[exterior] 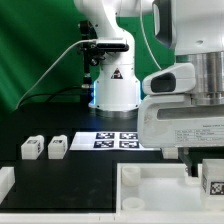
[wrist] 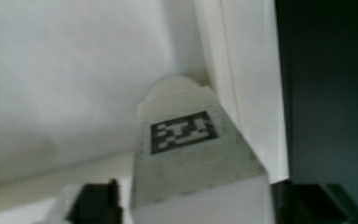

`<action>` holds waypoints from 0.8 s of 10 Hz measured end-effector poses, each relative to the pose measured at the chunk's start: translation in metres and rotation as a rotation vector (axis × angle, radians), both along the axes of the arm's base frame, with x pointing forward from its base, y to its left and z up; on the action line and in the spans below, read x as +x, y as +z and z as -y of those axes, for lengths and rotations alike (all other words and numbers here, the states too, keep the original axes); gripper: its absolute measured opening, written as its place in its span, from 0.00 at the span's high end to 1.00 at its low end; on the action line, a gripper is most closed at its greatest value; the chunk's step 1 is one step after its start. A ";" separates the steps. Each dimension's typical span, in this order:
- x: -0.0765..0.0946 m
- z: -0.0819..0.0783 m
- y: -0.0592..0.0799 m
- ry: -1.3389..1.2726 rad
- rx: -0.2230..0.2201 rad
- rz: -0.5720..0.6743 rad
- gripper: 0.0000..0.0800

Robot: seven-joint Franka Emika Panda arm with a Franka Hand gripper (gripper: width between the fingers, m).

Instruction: Assemble one leg

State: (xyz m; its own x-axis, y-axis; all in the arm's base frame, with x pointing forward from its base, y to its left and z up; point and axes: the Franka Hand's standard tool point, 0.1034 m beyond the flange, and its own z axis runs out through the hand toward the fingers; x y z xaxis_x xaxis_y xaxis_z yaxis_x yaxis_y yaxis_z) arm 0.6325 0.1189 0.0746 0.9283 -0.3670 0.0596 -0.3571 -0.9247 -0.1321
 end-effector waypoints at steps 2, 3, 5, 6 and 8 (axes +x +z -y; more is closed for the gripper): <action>0.000 0.004 0.000 -0.219 0.028 -0.024 0.62; 0.001 0.008 0.000 -0.445 0.069 -0.052 0.62; -0.002 0.007 -0.001 -0.896 0.178 -0.145 0.62; -0.002 0.006 -0.001 -1.048 0.221 -0.179 0.62; -0.003 0.003 -0.001 -1.233 0.243 -0.215 0.62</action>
Offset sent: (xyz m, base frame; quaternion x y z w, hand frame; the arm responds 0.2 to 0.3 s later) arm 0.0026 -0.0083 0.0081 0.0296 -0.0207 0.5742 0.8179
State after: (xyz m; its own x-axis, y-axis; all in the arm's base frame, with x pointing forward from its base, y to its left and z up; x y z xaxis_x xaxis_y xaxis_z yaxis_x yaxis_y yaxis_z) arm 0.6299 0.1156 0.0735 -0.0515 -0.9697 -0.2387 -0.9938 0.0733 -0.0835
